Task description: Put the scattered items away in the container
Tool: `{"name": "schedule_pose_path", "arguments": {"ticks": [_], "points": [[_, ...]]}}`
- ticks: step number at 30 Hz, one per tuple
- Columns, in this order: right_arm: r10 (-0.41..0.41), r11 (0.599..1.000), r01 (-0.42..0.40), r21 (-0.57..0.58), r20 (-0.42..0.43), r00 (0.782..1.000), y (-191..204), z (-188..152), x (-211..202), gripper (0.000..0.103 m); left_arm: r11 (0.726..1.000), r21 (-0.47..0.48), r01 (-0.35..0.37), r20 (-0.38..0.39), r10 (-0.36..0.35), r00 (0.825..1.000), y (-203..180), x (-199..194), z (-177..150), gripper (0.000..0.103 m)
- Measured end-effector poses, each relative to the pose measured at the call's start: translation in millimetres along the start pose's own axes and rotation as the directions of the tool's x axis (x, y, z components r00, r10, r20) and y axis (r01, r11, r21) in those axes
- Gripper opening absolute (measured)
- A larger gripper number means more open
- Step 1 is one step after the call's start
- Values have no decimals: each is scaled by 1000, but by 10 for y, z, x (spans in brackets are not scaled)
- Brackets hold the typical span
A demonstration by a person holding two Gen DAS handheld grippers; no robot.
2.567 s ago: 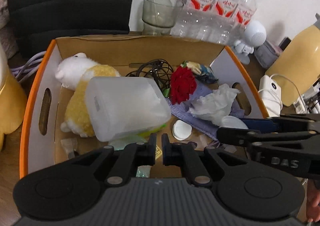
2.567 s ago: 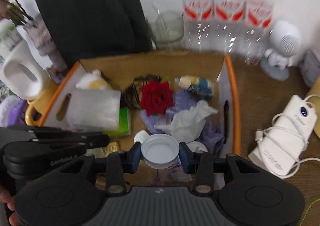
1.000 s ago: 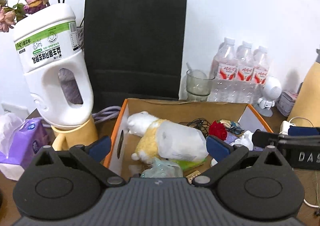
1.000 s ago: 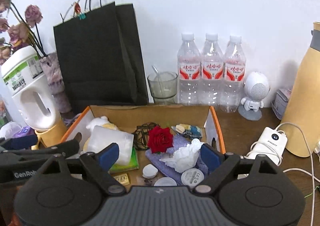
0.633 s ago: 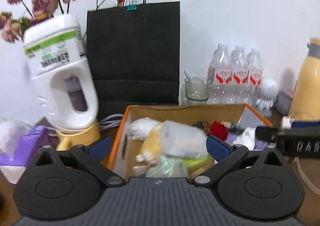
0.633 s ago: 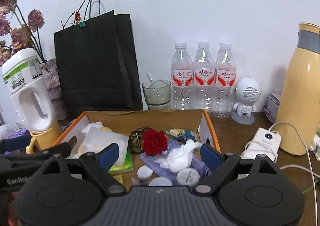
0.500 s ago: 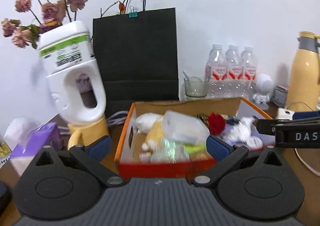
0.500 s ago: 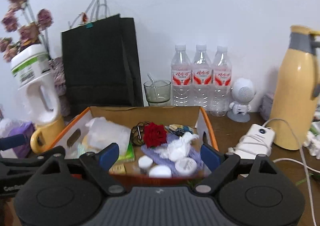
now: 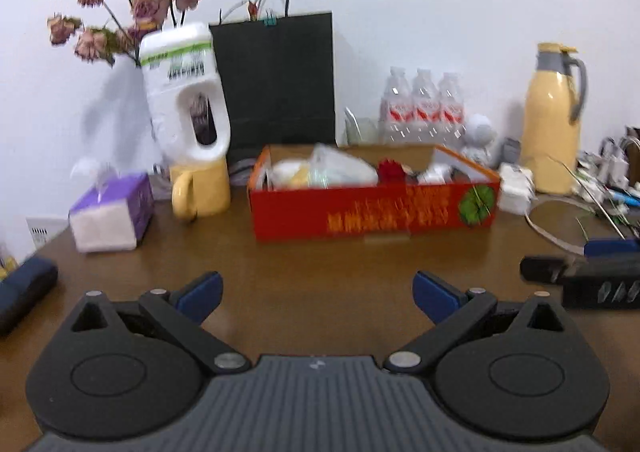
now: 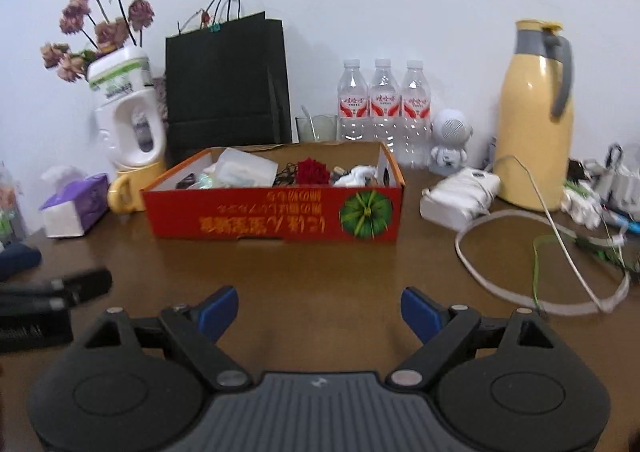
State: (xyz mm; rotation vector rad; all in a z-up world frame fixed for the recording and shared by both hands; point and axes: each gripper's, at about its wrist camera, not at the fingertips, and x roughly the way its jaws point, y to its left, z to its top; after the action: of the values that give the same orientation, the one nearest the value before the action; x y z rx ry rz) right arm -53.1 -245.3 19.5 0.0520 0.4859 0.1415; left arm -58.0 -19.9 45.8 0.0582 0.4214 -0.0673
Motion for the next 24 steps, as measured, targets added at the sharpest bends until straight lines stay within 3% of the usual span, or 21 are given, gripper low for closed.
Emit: {"name": "schedule_pose_path", "arguments": {"ticks": [3, 6, 16, 24], "points": [[27, 999, -27, 26, -18, 999, -2, -132, -181, 92, 1000, -4, 12, -51, -12, 999, 25, -53, -162, 103], [4, 1000, -4, 10, -28, 1000, 18, -175, -187, 93, 1000, -9, -11, -65, 10, 998, 46, 8, -164, 103], [-21, 1000, 20, -3, -141, 990, 127, -172, 282, 93, 998, -44, -33, -210, 23, 977, 108, 468, -159, 103], [-31, 999, 23, -43, -191, 981, 227, -218, 424, 93, 998, -43, -46, -277, 32, 960, 144, 568, -192, 103]]}}
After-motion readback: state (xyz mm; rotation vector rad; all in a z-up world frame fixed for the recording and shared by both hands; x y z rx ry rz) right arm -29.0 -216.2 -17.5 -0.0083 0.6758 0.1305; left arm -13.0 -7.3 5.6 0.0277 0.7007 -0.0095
